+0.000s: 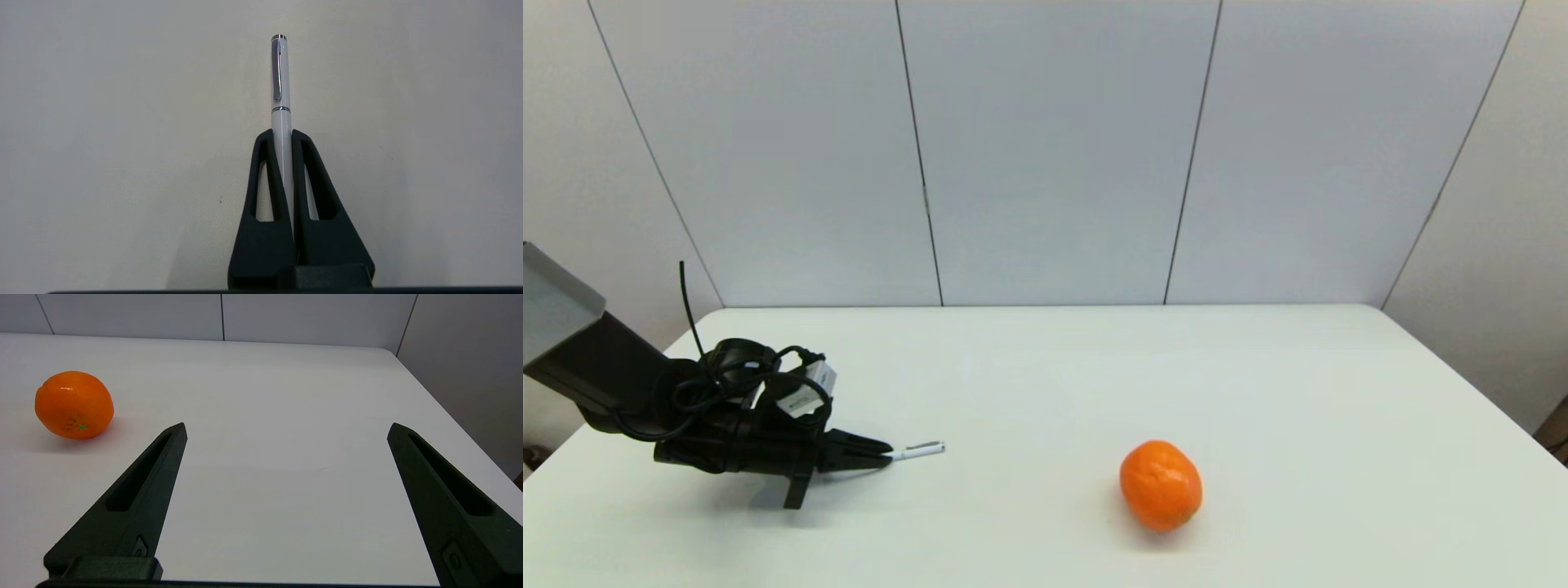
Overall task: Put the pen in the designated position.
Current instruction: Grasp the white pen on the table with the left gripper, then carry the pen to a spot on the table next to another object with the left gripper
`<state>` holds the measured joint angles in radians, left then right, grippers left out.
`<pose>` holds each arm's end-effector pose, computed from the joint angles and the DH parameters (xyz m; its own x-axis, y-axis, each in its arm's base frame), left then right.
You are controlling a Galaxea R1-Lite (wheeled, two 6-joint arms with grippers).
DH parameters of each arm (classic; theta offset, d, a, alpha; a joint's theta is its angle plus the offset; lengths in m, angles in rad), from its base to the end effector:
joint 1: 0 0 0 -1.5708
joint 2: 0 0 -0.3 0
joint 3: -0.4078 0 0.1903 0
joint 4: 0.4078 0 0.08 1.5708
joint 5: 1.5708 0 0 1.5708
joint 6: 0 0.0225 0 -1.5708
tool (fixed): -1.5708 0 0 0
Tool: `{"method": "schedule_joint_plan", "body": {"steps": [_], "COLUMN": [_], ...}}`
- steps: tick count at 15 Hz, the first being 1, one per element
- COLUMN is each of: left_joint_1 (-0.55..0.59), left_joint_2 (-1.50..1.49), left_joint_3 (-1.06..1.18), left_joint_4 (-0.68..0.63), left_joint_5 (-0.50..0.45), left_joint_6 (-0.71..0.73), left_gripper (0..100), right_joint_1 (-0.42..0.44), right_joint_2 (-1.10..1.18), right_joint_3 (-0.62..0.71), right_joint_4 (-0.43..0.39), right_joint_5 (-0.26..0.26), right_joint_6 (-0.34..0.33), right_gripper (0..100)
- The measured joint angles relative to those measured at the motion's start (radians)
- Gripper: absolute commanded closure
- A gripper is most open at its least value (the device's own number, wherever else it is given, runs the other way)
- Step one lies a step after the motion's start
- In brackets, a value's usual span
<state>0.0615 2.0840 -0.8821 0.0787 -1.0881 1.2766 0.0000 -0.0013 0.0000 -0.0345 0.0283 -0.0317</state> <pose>0.3072 -0.0011 0.0390 0.1870 -0.8759 -0.4448 0.9804 0.1952 0.0277 -0.0230 0.0006 0.0790 0.9990 0.0283 0.0358 -0.0271 0.9991 -0.0327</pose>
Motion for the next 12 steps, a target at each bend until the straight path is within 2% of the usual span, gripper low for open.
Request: {"method": "schedule_joint_plan", "body": {"steps": [12], "left_joint_1": [-0.043], "left_joint_2": [-0.065], "left_joint_3": [0.0], "left_joint_4": [0.019], "left_joint_5": [-0.01], "left_joint_6": [0.009], "left_gripper": [100], "right_joint_1": [0.0], "right_joint_2": [0.0], "right_joint_3": [0.0], "right_joint_4": [0.0], "right_joint_5": [0.0], "right_joint_6": [0.0], "right_gripper": [0]}}
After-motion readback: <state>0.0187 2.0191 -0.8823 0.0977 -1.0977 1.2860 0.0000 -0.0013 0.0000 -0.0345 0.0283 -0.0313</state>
